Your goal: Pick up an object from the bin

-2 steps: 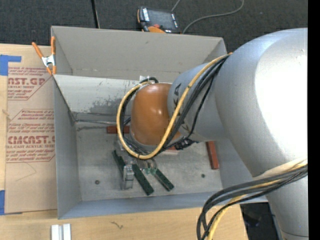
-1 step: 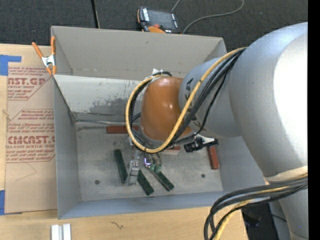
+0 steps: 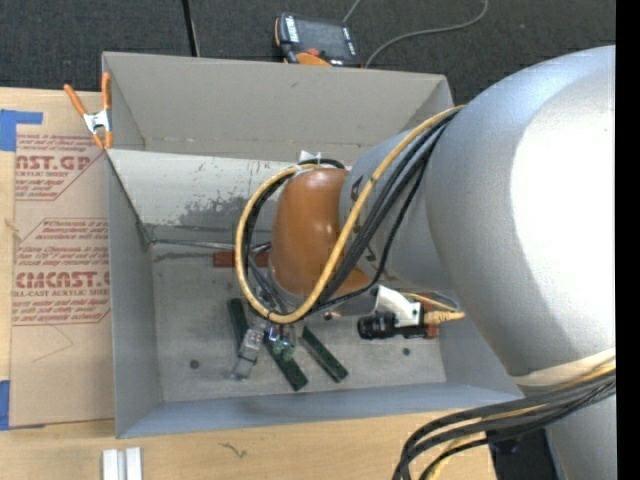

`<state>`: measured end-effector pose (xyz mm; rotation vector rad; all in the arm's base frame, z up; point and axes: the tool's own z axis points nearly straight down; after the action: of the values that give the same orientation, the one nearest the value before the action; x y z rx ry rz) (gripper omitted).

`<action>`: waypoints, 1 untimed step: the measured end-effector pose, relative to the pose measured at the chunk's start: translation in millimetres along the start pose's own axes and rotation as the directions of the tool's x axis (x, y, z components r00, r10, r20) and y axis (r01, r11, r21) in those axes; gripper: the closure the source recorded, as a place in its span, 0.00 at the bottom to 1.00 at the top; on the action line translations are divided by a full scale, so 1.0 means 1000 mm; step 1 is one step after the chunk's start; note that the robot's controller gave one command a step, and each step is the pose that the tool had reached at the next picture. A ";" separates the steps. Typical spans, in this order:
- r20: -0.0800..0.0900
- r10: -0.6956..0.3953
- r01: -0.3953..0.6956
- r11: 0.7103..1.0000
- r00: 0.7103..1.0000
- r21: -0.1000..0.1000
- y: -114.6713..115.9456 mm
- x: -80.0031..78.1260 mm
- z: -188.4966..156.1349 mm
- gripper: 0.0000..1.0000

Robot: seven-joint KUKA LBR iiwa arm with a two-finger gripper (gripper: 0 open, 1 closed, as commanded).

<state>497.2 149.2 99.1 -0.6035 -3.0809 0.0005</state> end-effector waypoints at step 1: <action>-0.001 0.136 -0.136 0.991 0.991 0.001 -0.023 -0.002 0.031 0.00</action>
Offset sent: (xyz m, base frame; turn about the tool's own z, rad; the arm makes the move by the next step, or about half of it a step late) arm -0.0057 -0.0221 -0.0291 0.1366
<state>490.3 127.2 68.4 -0.8120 -3.0316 0.0021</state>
